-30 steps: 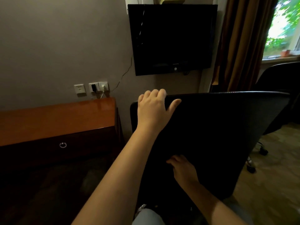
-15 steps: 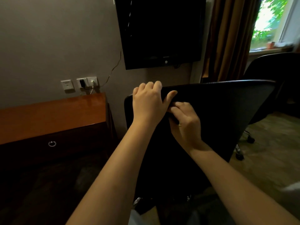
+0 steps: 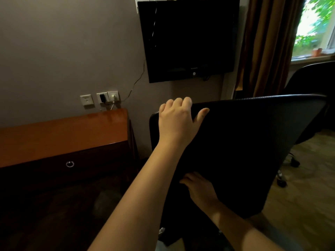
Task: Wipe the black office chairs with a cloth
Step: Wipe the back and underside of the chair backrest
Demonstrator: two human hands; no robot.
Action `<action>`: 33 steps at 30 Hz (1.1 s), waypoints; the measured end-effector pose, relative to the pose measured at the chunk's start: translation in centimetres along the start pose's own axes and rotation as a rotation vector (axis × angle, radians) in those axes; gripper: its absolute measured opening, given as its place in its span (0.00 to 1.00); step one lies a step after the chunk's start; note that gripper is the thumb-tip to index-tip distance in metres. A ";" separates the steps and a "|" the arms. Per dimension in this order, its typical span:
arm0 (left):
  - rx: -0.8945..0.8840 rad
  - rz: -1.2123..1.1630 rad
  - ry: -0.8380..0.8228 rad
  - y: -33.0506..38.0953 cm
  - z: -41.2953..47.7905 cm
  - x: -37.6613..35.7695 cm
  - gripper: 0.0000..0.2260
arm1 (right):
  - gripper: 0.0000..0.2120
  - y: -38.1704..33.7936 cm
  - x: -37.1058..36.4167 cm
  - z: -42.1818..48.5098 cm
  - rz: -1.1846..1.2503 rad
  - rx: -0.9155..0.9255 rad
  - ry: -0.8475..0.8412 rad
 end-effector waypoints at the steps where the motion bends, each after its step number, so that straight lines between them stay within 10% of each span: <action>1: -0.026 -0.010 -0.022 0.1 0.2 0.0 0.22 | 0.29 0.0 0.2 0.0 -0.009 -0.007 -0.004; 13: 0.125 -0.338 -0.069 -6.4 -1.4 -0.2 0.15 | 0.09 -2.7 20.5 3.2 0.255 0.076 0.781; 21: 0.180 -0.358 0.019 -7.6 -2.7 -0.1 0.17 | 0.30 -4.5 2.3 3.2 0.137 0.134 0.092; 27: 0.142 -0.413 0.022 -7.4 -3.0 -0.2 0.16 | 0.24 -3.4 -5.7 -0.8 -0.114 0.181 -0.284; 33: 0.142 -0.437 0.077 -7.1 -3.2 -0.4 0.15 | 0.27 -2.4 2.5 1.4 0.103 0.086 0.113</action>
Point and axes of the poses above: each hand's wrist, its own z-axis towards the middle knuckle, its own x-axis out of the back of the hand, y = z × x, the point moved 10 cm from there along z, towards the middle knuckle, and after that the axes turned 8 degrees about -x, right-handed, at the moved point
